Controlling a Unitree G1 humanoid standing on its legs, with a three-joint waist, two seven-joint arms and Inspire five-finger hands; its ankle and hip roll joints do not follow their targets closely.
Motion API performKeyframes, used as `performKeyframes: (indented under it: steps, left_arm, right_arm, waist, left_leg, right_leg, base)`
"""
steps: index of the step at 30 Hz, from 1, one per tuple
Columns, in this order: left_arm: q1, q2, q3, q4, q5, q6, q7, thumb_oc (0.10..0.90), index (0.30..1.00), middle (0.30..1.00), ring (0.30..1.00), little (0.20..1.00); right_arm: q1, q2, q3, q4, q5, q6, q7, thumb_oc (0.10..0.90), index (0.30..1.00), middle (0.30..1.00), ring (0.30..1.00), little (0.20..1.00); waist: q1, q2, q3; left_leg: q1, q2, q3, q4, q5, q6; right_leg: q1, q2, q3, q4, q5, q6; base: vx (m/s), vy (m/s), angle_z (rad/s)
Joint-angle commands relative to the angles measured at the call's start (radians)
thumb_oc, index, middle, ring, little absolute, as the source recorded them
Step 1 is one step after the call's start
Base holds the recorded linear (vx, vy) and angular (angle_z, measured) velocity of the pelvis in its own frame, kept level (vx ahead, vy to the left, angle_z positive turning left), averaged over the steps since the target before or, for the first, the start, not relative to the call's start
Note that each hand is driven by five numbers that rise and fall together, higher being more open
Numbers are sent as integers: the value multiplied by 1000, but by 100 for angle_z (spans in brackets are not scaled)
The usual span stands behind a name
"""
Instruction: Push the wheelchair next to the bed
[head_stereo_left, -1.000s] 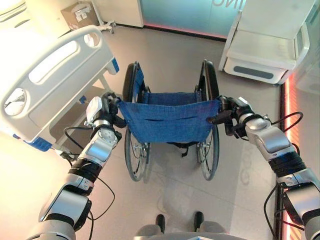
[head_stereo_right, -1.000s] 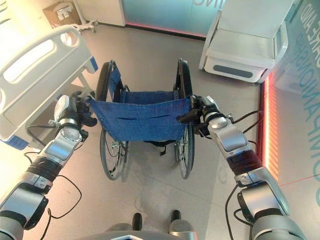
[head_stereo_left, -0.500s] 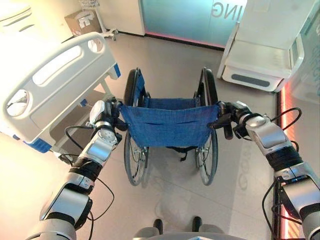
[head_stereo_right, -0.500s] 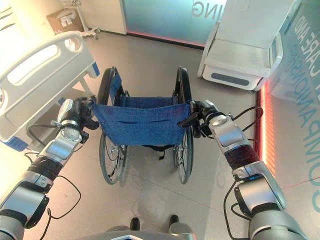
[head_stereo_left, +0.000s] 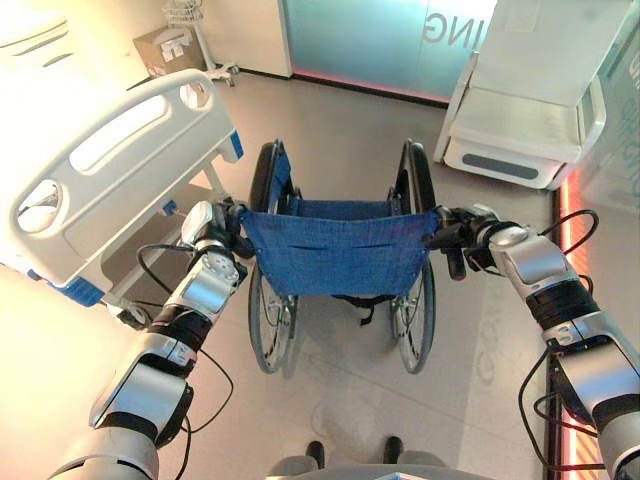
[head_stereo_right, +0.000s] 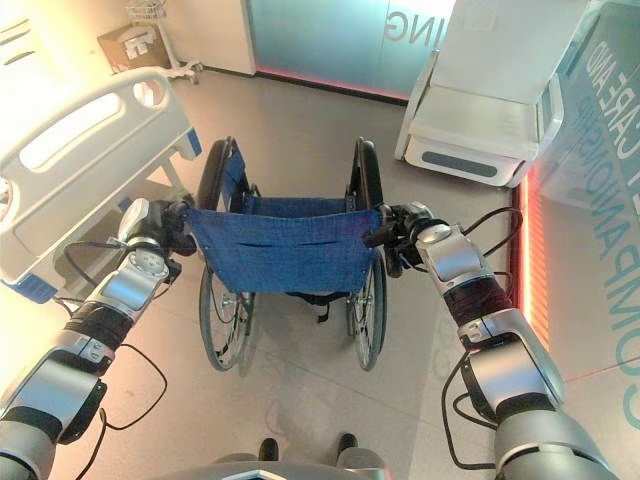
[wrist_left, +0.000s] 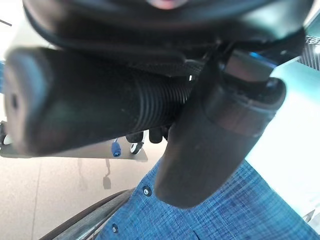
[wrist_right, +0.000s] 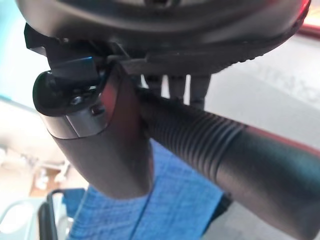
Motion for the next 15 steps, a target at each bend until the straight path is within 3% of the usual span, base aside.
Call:
performKeyframes:
  steps: [1,4,5,7,15]
  left_arm:
    - [95,83,70,107,-150,-64,11,400,300,300,300,300]
    - [125,53,93,86,-245,-119,38,400,300,300,300,300]
    - [157,21,113,73,-290,-171,66,400,300,300,300,300]
    - [193,-9,129,54,-292,-210,95,400,300,300,300,300]
    - [282,-89,145,15,-285,-338,144,400,300,300,300,300]
  right_arm:
    - [130,-24,58,109,139,-79,-46,400,300,300,300,300]
    - [161,-16,38,78,140,-152,-88,400,300,300,300,300]
    - [185,-6,18,58,116,-192,-113,400,300,300,300,300]
    - [211,2,-2,35,99,-225,-128,400,300,300,300,300]
    - [287,27,-27,8,-30,-256,-150,400,300,300,300,300]
  waist:
    - [59,-14,44]
    - [56,-12,42]
    - [54,-10,41]
    - [53,-9,39]
    - [47,-4,41]
  left_leg:
    - [-56,-38,35,76,-79,15]
    - [-56,-38,36,72,-78,15]
    - [-55,-38,36,73,-79,14]
    - [-56,-38,36,75,-80,15]
    - [-47,-41,43,76,-87,23]
  right_leg:
    - [-47,2,6,148,-101,-37]
    - [-48,2,7,146,-99,-36]
    - [-49,1,8,147,-100,-35]
    - [-50,0,8,149,-101,-34]
    - [-55,-3,17,159,-103,-30]
  base:
    - [0,0,0]
    - [0,0,0]
    - [0,0,0]
    - [0,0,0]
    - [24,23,0]
